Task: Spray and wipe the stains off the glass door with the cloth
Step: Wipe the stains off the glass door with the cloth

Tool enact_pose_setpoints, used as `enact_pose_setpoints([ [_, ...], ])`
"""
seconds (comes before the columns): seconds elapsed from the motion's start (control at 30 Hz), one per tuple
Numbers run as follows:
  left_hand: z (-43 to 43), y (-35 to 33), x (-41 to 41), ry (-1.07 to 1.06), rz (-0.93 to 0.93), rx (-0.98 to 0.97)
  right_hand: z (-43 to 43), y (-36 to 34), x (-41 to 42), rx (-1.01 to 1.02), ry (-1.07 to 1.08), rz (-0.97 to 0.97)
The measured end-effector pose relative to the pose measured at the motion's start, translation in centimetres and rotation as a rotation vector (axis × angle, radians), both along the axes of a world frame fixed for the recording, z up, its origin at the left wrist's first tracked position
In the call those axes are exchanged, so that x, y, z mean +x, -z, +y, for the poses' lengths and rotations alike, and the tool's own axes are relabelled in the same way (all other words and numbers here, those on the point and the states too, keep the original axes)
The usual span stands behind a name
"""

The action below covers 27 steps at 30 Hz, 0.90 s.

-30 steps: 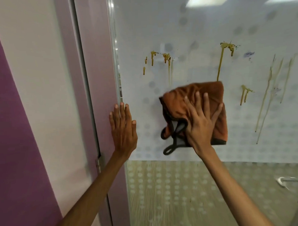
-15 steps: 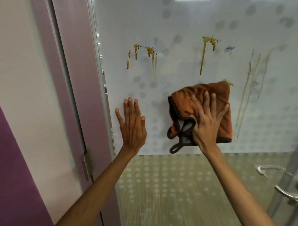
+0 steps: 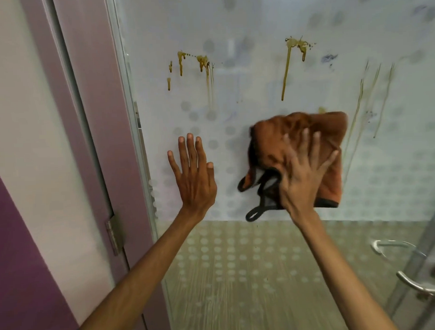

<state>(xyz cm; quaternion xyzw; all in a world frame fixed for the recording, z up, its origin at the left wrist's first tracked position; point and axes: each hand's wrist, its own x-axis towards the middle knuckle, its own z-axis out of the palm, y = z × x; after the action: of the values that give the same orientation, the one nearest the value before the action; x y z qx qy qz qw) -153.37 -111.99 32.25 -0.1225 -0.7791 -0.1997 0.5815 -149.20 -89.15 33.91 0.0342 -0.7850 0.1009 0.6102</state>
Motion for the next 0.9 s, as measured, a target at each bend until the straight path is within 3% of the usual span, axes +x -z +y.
enact_pose_setpoints([
  [0.13, -0.1, 0.1, 0.2, 0.013, 0.004, 0.001, 4.7, 6.8, 1.5, 0.28, 0.027, -0.121],
  [0.27, 0.1, 0.0, 0.0, 0.004, 0.016, 0.013, 8.9, 3.8, 0.9, 0.026, 0.118, 0.004],
  [0.37, 0.4, 0.4, 0.1, 0.031, 0.032, 0.014, 6.5, -0.1, -0.1, -0.097, 0.118, 0.082],
  [0.5, 1.1, 1.2, 0.1, 0.05, 0.052, -0.025, 4.2, 2.1, 0.4, 0.059, -0.009, -0.002],
  [0.6, 1.3, 1.2, 0.1, 0.031, 0.043, -0.022, 7.3, 4.4, 1.7, 0.233, -0.007, -0.076],
  [0.77, 1.4, 1.3, 0.0, 0.019, 0.043, -0.01, 7.3, -1.8, -0.1, -0.13, 0.091, 0.101],
  [0.83, 1.5, 1.4, 0.1, 0.024, 0.033, -0.004, 5.0, -2.3, -0.1, -0.116, 0.083, 0.111],
  [0.9, 1.3, 1.3, 0.1, 0.016, 0.029, -0.015, 4.7, 0.5, 0.5, 0.053, -0.007, 0.011],
])
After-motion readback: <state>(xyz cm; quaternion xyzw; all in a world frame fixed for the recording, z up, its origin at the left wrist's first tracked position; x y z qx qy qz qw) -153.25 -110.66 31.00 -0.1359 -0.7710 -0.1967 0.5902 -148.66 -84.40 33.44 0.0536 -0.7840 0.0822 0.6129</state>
